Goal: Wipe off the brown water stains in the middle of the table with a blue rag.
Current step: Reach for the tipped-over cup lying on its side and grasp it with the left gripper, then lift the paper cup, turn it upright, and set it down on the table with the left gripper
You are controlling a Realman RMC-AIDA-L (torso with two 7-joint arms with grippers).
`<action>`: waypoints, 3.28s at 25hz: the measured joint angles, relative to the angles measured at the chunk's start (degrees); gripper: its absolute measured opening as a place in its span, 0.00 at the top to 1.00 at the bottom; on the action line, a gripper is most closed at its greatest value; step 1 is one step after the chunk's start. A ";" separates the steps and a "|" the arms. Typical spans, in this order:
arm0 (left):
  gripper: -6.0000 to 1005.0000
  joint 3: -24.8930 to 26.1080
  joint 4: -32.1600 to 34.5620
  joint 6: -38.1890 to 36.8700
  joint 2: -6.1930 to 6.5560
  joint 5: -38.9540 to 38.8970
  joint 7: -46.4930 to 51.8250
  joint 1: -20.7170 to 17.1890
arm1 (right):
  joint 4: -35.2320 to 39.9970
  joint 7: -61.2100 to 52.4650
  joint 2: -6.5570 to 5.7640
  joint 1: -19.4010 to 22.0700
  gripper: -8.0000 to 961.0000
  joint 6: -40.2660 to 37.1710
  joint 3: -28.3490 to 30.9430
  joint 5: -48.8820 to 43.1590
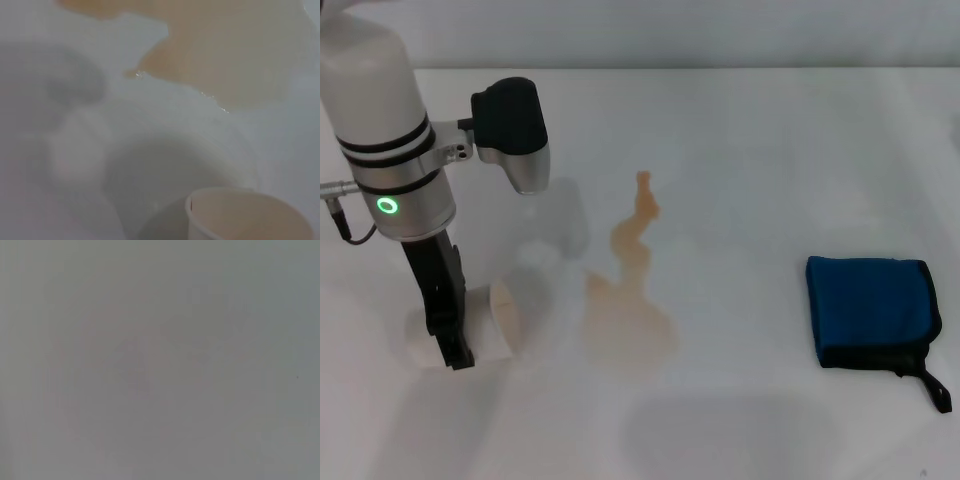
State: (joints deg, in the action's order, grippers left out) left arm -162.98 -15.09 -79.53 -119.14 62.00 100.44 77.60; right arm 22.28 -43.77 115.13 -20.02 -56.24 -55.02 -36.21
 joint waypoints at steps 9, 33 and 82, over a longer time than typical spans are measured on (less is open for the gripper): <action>0.28 0.02 -7.24 2.09 0.39 -6.51 -0.78 0.50 | -0.05 0.00 0.00 -0.02 0.28 0.00 0.00 0.00; 0.34 -0.06 -30.19 3.06 0.01 -82.50 -19.99 -17.03 | 0.42 0.00 -0.09 -0.16 0.28 -0.05 -0.01 0.01; 0.34 0.21 18.45 29.03 -0.25 -135.10 -76.28 -46.35 | -0.05 0.37 -0.04 -1.40 0.28 0.01 -0.52 -0.53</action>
State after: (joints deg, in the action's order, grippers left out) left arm -162.77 3.35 -50.50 -119.39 -73.10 24.16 31.25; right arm 22.24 -43.40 115.09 -21.42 -56.23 -55.54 -36.74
